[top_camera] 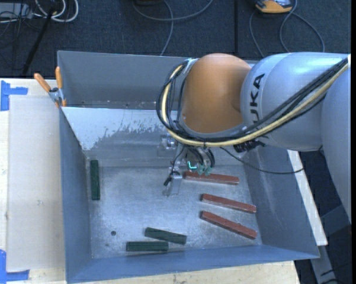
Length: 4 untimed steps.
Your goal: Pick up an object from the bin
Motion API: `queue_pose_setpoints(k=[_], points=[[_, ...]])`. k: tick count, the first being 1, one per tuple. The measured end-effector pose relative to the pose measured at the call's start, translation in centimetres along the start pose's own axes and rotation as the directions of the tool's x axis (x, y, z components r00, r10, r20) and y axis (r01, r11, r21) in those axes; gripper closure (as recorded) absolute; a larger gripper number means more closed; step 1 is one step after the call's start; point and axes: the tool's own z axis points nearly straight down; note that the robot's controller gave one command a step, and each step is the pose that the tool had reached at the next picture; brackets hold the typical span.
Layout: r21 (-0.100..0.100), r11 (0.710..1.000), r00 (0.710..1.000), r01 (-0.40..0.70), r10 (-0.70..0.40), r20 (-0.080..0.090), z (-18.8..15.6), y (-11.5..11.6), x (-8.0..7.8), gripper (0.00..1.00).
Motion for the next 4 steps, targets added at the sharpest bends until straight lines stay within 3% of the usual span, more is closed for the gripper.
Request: queue_pose_setpoints(k=[1,2,3,4], points=[[0.000,0.991,0.991,0.130,-0.130,0.009,10.9,-16.6,2.9,0.00],[0.002,0.991,0.991,0.132,-0.132,0.014,10.5,-16.4,2.7,1.00],[0.000,0.991,0.991,0.131,-0.131,0.010,10.8,-16.3,2.9,0.00],[-0.001,0.986,0.986,0.165,-0.165,0.005,10.9,-16.2,9.0,0.00]])
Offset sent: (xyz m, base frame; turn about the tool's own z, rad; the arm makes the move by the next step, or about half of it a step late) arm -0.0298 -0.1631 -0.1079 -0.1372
